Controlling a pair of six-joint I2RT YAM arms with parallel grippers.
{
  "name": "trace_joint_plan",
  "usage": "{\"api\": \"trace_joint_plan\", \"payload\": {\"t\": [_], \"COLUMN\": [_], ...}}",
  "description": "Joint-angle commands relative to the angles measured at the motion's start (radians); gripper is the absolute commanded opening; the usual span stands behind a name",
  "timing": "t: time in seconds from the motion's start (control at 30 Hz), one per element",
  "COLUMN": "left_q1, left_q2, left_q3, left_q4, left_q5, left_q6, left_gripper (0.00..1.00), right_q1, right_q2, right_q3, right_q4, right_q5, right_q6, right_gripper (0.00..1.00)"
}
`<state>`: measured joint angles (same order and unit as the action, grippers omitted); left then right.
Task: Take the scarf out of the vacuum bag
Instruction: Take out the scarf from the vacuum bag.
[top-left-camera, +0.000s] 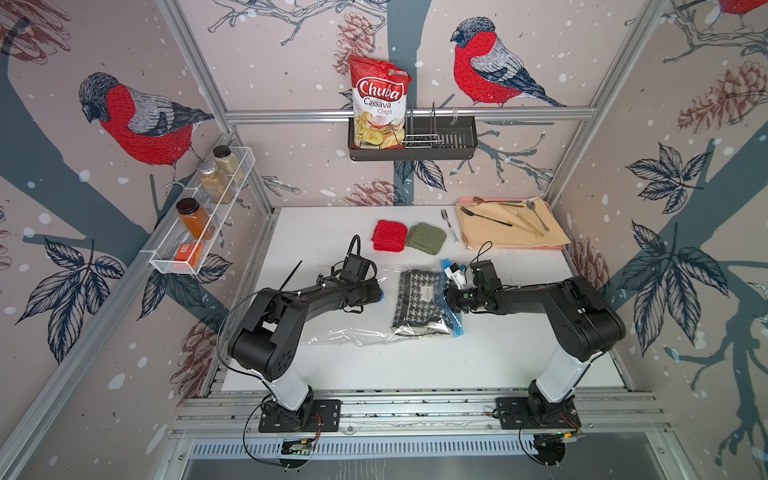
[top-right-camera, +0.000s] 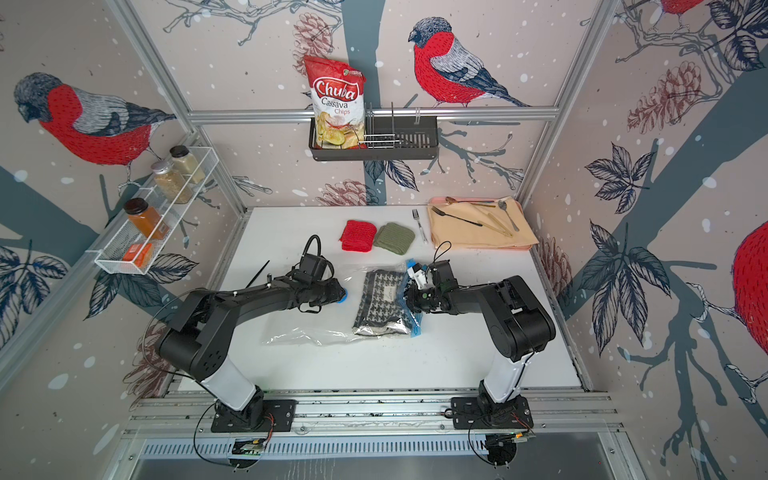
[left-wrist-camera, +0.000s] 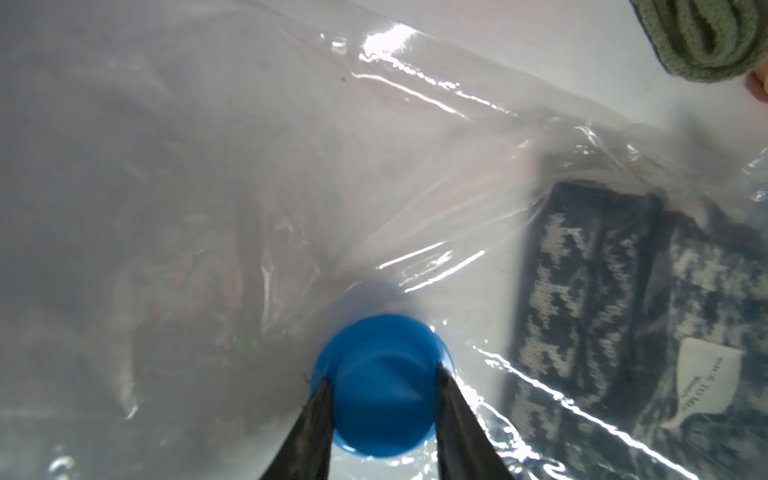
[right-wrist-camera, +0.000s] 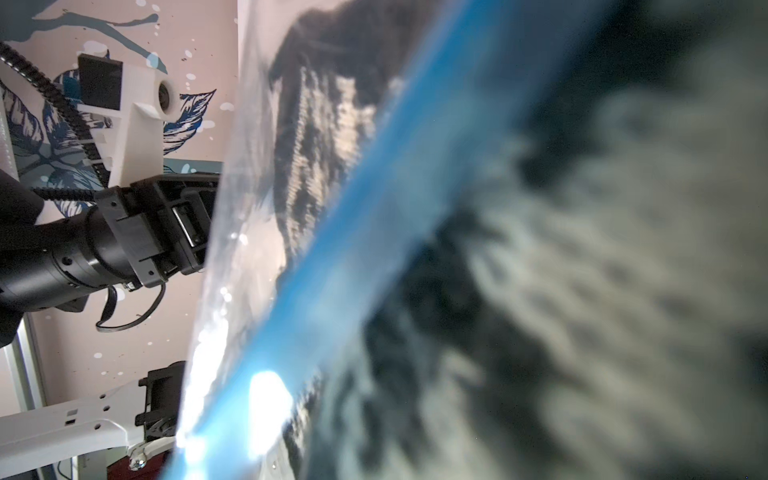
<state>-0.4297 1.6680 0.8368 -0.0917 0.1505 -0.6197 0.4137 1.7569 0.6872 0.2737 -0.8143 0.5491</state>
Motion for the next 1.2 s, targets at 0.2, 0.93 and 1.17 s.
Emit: {"api": "trace_joint_plan", "payload": {"t": [0.2,0.93,1.17], "left_q1": [0.013,0.019,0.019], "left_q2": [0.022,0.015,0.012], "left_q3": [0.01,0.005,0.006], "left_q4": [-0.135,-0.156,-0.163], "left_q5": [-0.104,-0.15,-0.165], "left_q6": [0.004,0.01,0.007], "left_gripper": [0.1,0.1,0.11], "right_q1": [0.025,-0.043,-0.088], "right_q2": [-0.033,-0.066,-0.084], "right_q3": [-0.016,-0.117,-0.125], "right_q4": [-0.054,0.133,0.063], "right_q5": [0.01,-0.089,-0.026], "right_q6": [-0.06,0.082,0.073], "right_gripper": [0.0,0.0,0.0]}}
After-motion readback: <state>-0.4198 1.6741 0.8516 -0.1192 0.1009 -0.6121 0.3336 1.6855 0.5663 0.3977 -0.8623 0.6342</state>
